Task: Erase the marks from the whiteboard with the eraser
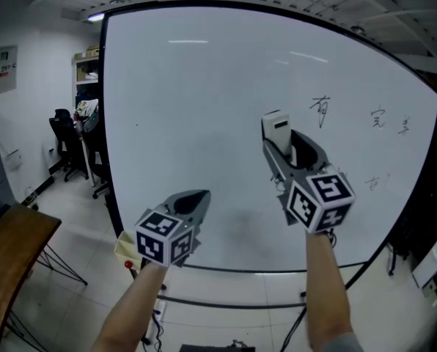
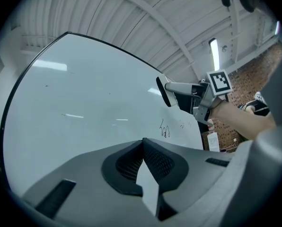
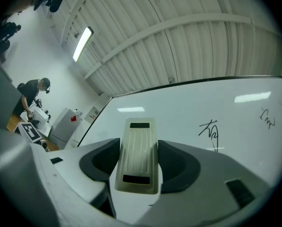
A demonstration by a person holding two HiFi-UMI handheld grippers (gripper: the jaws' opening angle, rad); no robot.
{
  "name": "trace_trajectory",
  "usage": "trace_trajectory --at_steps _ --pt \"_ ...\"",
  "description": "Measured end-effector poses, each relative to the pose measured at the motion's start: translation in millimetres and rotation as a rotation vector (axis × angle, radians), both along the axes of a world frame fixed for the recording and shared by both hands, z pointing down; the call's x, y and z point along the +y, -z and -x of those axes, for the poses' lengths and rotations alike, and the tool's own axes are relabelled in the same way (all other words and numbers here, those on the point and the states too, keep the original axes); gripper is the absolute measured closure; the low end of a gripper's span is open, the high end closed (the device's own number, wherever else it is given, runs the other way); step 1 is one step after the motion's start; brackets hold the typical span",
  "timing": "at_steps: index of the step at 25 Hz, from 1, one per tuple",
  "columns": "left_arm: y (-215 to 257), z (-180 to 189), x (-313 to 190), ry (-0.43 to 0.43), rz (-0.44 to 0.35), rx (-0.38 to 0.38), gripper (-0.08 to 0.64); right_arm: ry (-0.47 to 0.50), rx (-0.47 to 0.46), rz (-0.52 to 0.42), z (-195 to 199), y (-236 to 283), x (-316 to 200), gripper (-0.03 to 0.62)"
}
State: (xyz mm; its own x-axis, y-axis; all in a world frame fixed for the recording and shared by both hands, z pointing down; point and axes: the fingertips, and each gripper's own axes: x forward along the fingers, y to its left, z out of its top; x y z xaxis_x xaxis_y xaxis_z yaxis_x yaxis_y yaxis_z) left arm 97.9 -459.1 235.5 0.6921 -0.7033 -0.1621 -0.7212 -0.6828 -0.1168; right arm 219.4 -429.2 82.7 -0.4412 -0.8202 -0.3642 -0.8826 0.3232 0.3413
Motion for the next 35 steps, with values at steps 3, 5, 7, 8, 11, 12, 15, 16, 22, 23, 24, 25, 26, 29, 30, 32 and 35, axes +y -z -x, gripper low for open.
trace_trajectory --at_steps 3,5,7,8,11,12,15,16,22,23,24,25,26,29,30,32,35 --pt "-15.0 -1.4 1.5 -0.012 0.028 0.004 0.557 0.038 -0.014 0.058 6.4 -34.4 3.0 0.334" --pt "-23.7 -1.1 0.7 -0.015 0.047 0.003 0.557 0.085 -0.037 0.102 12.6 -56.7 4.8 0.334" --pt "-29.0 -0.5 0.0 -0.015 0.057 0.001 0.557 0.108 -0.055 0.136 17.6 -76.6 5.7 0.334" --pt "-30.8 0.2 0.0 -0.015 0.059 0.002 0.557 0.112 -0.063 0.152 19.5 -86.1 6.1 0.334" --pt "-37.3 3.2 1.4 -0.014 0.068 0.008 0.557 0.127 -0.068 0.187 25.1 -113.8 5.3 0.333" --pt "-40.5 3.9 1.5 -0.014 0.073 0.009 0.557 0.132 -0.060 0.197 27.1 -122.4 4.2 0.333" --pt "-52.7 5.3 2.1 -0.016 0.096 0.015 0.557 0.130 -0.064 0.242 30.2 -146.2 2.7 0.333" --pt "-57.0 5.1 2.5 -0.018 0.104 0.017 0.557 0.132 -0.072 0.258 30.6 -153.5 2.5 0.333" --pt "-73.4 1.7 2.6 -0.031 0.133 0.019 0.557 0.147 -0.119 0.325 28.0 -184.8 -1.0 0.334" --pt "-74.8 1.0 2.4 -0.033 0.135 0.018 0.557 0.149 -0.126 0.331 27.1 -187.7 -1.6 0.334" --pt "-75.9 0.1 2.2 -0.035 0.137 0.016 0.557 0.150 -0.131 0.336 26.2 -190.0 -2.0 0.334" --pt "-76.7 -0.9 2.0 -0.036 0.137 0.015 0.557 0.152 -0.134 0.340 25.7 -191.7 -2.3 0.334" --pt "-77.2 -1.8 1.8 -0.039 0.138 0.014 0.557 0.154 -0.136 0.342 25.4 -192.9 -2.6 0.334" --pt "-78.1 -5.3 1.4 -0.047 0.139 0.011 0.557 0.159 -0.135 0.347 25.0 -195.3 -3.0 0.334" --pt "-78.5 -6.5 0.9 -0.049 0.140 0.010 0.557 0.159 -0.132 0.349 24.8 -196.0 -3.4 0.336" --pt "-79.7 -7.9 -0.4 -0.051 0.142 0.007 0.557 0.158 -0.126 0.352 24.5 -197.5 -4.2 0.336" --pt "-81.0 -8.9 -2.3 -0.054 0.146 0.006 0.557 0.150 -0.127 0.359 22.8 -200.2 -5.8 0.336"
